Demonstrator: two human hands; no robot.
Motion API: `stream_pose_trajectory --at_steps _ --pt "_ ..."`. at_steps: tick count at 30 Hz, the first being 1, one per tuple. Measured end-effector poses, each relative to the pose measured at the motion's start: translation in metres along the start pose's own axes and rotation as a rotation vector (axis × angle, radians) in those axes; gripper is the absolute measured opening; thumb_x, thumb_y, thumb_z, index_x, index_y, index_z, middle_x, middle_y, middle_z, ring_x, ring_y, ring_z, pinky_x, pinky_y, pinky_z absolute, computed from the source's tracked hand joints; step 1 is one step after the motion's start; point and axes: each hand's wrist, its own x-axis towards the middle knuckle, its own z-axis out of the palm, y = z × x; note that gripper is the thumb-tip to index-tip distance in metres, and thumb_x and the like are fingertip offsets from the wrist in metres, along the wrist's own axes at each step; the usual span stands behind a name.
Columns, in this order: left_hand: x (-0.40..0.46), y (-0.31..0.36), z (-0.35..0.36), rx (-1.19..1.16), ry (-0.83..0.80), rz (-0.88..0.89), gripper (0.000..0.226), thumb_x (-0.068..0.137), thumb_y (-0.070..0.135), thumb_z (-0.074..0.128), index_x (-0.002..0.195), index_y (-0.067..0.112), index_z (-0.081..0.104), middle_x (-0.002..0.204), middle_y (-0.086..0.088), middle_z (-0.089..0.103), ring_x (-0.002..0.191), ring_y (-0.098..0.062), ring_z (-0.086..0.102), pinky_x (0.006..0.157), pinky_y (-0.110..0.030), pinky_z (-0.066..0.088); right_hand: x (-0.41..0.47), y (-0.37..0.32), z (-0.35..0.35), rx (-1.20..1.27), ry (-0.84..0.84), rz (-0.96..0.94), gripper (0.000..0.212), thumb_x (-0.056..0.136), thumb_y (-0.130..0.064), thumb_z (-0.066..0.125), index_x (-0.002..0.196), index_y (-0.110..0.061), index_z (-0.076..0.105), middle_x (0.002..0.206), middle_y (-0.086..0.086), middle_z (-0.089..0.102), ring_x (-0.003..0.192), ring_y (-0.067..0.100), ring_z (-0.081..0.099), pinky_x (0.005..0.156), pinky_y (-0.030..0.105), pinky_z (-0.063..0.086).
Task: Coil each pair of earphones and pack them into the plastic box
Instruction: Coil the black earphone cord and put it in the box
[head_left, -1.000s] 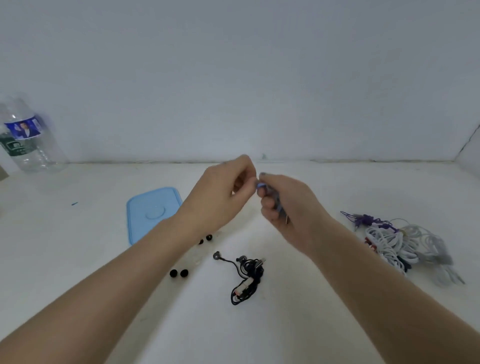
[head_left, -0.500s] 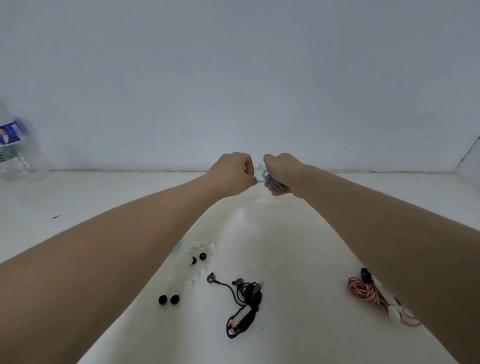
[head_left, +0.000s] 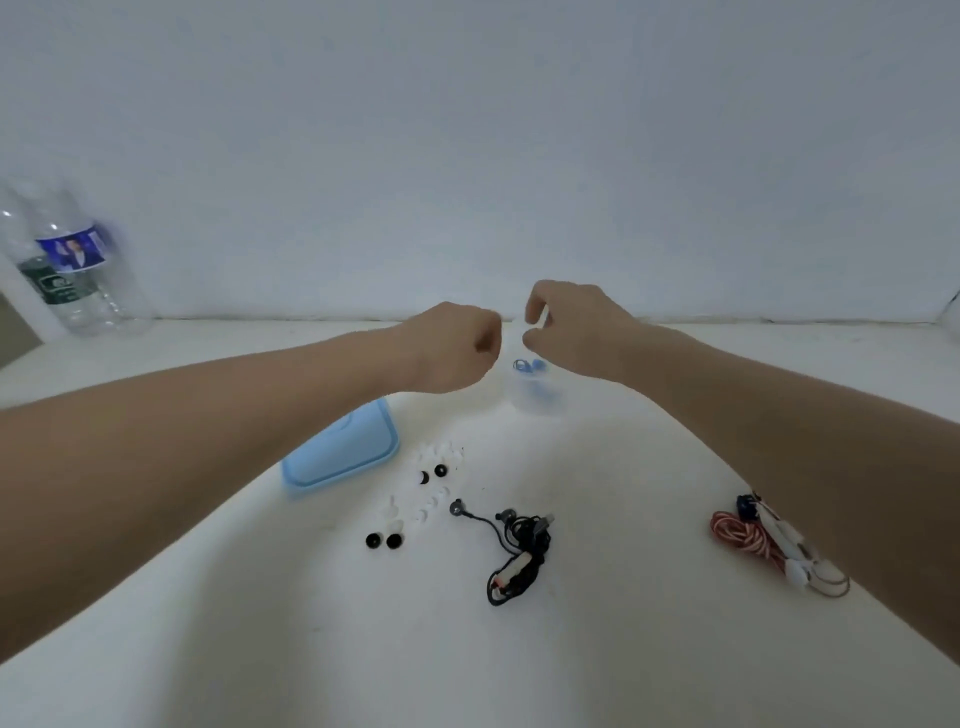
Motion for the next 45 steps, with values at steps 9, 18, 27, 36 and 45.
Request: stream_pose_trajectory --at_steps 9,18,27,36,45 --pt "-0.106 -0.029 0.051 0.04 -0.244 -0.016 0.014 0.089 0.032 0.063 0.09 0.022 0.053 0.09 0.009 0.064 0.066 -0.001 0.059 0.067 -0.024 0.049 -0.111 -0.043 0.043 -0.42 -0.553 -0.136 0.033 0.089 -0.039 0.06 0.108 -0.013 0.062 0.109 0.004 0.064 0.1 0.025 0.061 0.075 0.034 0.049" --pt "-0.138 -0.047 0.065 -0.064 -0.093 -0.041 0.026 0.086 0.025 0.07 0.106 0.024 0.053 0.101 0.009 0.051 0.083 -0.01 0.061 0.075 -0.024 0.051 -0.126 -0.028 0.089 -0.167 -0.227 -0.109 0.013 0.094 -0.031 0.057 0.097 -0.018 0.056 0.102 0.0 0.055 0.102 0.022 0.054 0.084 0.033 0.044" --pt "-0.146 -0.056 0.065 -0.042 -0.063 -0.041 0.019 0.088 0.02 0.066 0.102 0.021 0.053 0.1 0.005 0.055 0.078 -0.01 0.06 0.077 -0.029 0.053 -0.124 -0.02 0.093 -0.052 -0.198 -0.139 0.011 0.095 -0.021 0.054 0.099 -0.013 0.059 0.1 0.002 0.062 0.096 0.022 0.056 0.084 0.036 0.048" --pt "-0.148 -0.057 0.074 0.007 -0.032 0.043 0.007 0.098 0.026 0.057 0.1 0.021 0.053 0.084 0.008 0.06 0.069 -0.004 0.049 0.066 -0.025 0.044 -0.125 -0.028 0.105 -0.203 -0.189 -0.254 0.024 0.103 -0.032 0.043 0.105 -0.01 0.053 0.1 0.005 0.059 0.094 0.026 0.054 0.079 0.034 0.037" --pt "-0.145 -0.051 0.08 0.159 0.006 0.142 0.008 0.097 0.019 0.048 0.093 0.023 0.054 0.081 0.013 0.045 0.08 -0.016 0.052 0.069 -0.032 0.046 -0.125 -0.022 0.098 -0.063 -0.174 -0.167 0.025 0.106 -0.03 0.036 0.1 -0.008 0.047 0.101 0.011 0.061 0.087 0.027 0.053 0.08 0.039 0.043"
